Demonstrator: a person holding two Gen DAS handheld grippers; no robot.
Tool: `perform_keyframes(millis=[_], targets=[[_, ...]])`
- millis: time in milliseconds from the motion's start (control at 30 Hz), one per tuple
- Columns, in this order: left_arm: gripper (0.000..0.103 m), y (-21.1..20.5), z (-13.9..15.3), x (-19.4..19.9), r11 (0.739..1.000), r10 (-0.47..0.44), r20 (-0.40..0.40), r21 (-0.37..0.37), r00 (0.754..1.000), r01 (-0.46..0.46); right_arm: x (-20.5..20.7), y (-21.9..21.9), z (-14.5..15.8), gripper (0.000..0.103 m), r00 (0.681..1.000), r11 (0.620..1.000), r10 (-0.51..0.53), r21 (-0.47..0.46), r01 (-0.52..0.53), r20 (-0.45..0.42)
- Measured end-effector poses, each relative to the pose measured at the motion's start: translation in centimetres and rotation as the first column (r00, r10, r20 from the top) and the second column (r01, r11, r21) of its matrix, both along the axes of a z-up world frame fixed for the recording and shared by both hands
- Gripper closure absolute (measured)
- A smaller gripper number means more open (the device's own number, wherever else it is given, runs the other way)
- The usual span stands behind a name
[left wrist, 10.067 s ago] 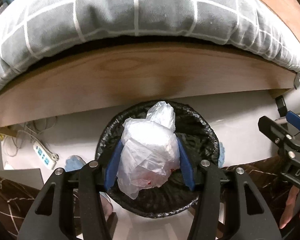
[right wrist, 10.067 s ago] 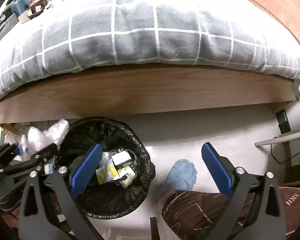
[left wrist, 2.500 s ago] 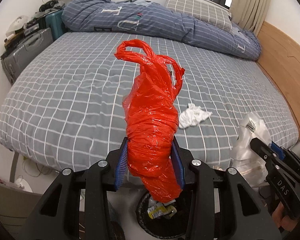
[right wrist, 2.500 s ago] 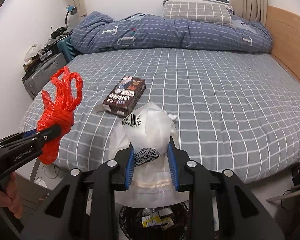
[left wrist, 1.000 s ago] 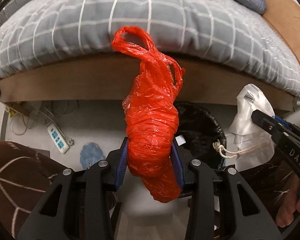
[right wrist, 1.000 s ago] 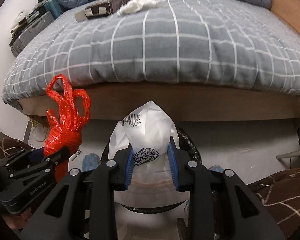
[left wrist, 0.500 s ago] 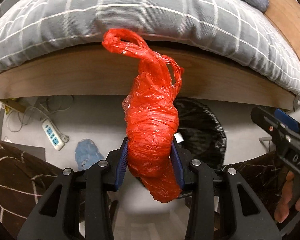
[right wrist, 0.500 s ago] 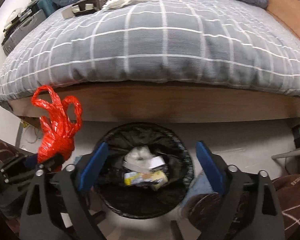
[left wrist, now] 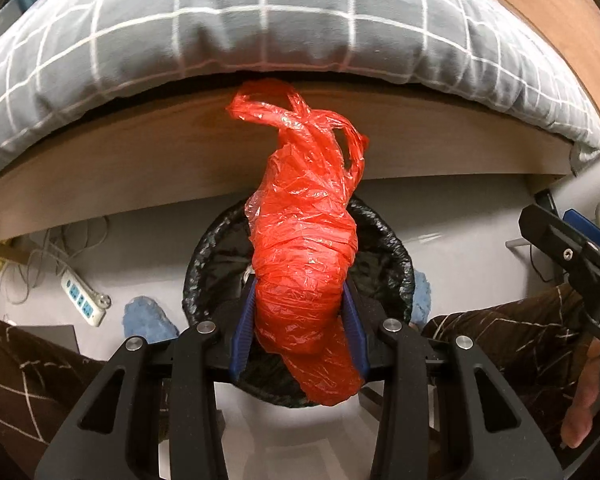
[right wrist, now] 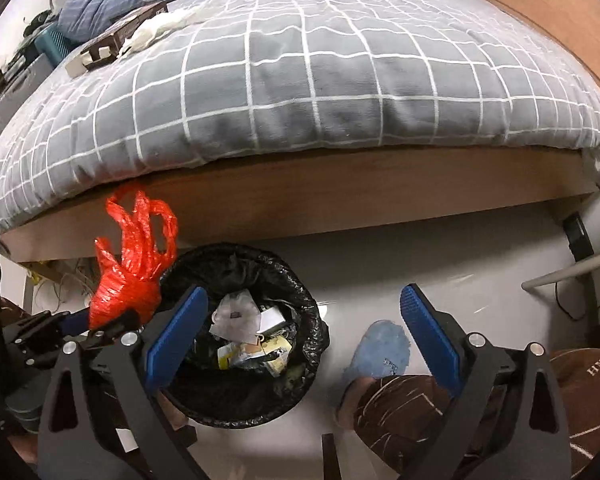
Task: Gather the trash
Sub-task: 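Open both tools to drop the red bag and clear bag into the bin, then move both tools back over the bed toward the brown box and tissue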
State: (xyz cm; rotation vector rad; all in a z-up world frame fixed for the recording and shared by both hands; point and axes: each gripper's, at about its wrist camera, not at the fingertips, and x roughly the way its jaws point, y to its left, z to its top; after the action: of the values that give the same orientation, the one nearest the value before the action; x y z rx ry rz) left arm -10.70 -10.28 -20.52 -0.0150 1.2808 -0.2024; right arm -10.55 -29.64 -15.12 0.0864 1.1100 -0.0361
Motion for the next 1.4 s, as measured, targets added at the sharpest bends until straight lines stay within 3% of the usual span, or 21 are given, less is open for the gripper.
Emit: perform_keyframes(millis=[167,300,533,1100,1400], targets=[[0.054,-0.1,0.2,0.0,1.000,-0.002,0.017,0.009,1.000,0.002,-0.1,0.6,-0.4,0.010,1.000,0.999,0.017,-0.048,-0.018,-0.002],[0.030,0.2,0.6,-0.2,0.999,0.008,0.044,0.034,0.999,-0.010,0.0,1.1,-0.8,0.010,0.999,0.998,0.038,-0.055,-0.038,-0.007],[0.009,2.4,2.0,-0.2,0.996,0.056,0.082,0.067,0.995,-0.062,0.5,1.9,-0.7,0.010,0.999,0.997,0.050,-0.055,-0.049,0.008],[0.006,9.0,9.5,-0.5,0.983,0.179,0.192,0.012,0.965,-0.185,1.7,7.6,5.6,0.009,0.981,0.987,0.143,-0.087,-0.132,0.130],[0.006,10.9,13.0,0.5,0.980,0.189,0.246,0.010,0.951,-0.197,3.3,8.2,9.0,0.009,0.974,0.989,0.140,-0.061,-0.132,0.177]])
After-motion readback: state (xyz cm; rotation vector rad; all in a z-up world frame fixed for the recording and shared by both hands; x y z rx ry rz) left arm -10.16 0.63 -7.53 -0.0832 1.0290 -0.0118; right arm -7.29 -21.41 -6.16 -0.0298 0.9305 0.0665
